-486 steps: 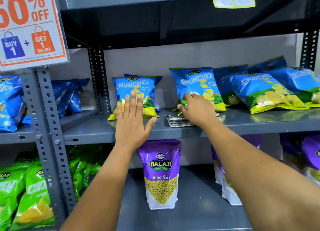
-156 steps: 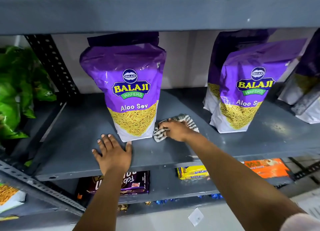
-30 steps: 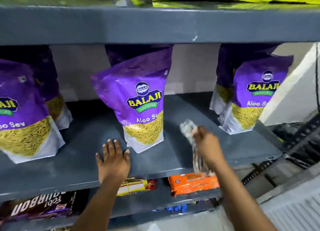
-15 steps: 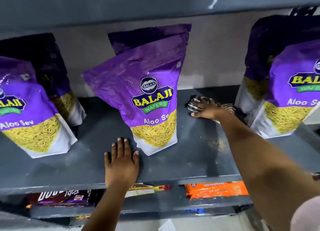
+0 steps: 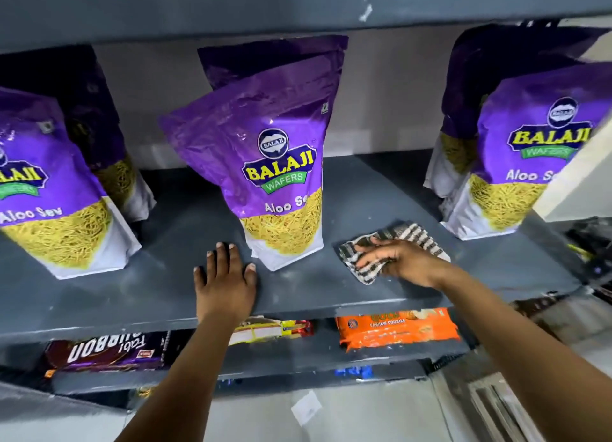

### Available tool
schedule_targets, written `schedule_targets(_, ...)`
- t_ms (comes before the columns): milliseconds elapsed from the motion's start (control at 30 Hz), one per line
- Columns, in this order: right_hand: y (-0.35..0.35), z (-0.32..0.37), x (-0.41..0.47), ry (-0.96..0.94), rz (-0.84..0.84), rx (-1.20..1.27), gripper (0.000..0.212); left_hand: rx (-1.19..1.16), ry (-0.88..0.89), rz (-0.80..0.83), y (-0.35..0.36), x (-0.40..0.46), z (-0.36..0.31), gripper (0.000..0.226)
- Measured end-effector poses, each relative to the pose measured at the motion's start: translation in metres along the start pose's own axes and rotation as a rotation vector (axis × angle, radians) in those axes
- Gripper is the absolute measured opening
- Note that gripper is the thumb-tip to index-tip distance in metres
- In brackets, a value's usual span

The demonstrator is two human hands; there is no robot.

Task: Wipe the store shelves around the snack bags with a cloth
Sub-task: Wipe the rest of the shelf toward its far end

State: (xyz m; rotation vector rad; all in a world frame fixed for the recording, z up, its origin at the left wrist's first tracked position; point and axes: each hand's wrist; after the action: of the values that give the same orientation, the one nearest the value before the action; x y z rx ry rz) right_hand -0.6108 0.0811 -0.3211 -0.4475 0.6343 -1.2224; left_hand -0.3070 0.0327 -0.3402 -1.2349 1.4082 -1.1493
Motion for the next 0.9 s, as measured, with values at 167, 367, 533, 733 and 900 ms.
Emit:
schedule_targets(167,-0.019,0.001,-0.034,0.135,0.074,0.216,0.039,-0.016,0.006,0.020,0.000,0.000,0.000,0.058)
schedule_targets(367,-0.054,0.057,0.030,0.059,-0.343,0.478,0.045,-0.027,-0.014,0.041,-0.001,0.001,0.000,0.058)
schedule_targets(533,-0.002,0.025,0.074,0.168,-0.212,-0.210,0.052,-0.028,-0.013,0.033,0.000,0.001,0.002,0.058)
schedule_targets(733,0.024,0.028,0.027,0.073,-0.227,-0.201,0.052,-0.026,-0.005,0.037,0.001,0.002,0.003,0.058)
schedule_targets(900,0.030,0.022,-0.037,0.007,-0.096,-0.136,0.062,-0.038,0.003,0.052,-0.001,0.000,0.003,0.059)
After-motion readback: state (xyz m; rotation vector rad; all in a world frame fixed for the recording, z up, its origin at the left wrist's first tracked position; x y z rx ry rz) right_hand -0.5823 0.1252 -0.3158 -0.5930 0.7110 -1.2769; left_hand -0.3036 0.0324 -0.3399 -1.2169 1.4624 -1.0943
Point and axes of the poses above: each hand's wrist, its own x-axis towards the middle knuckle, its own y-axis out of the palm, z = x × y, and after that the axes turned 1 degree about x, right-handed
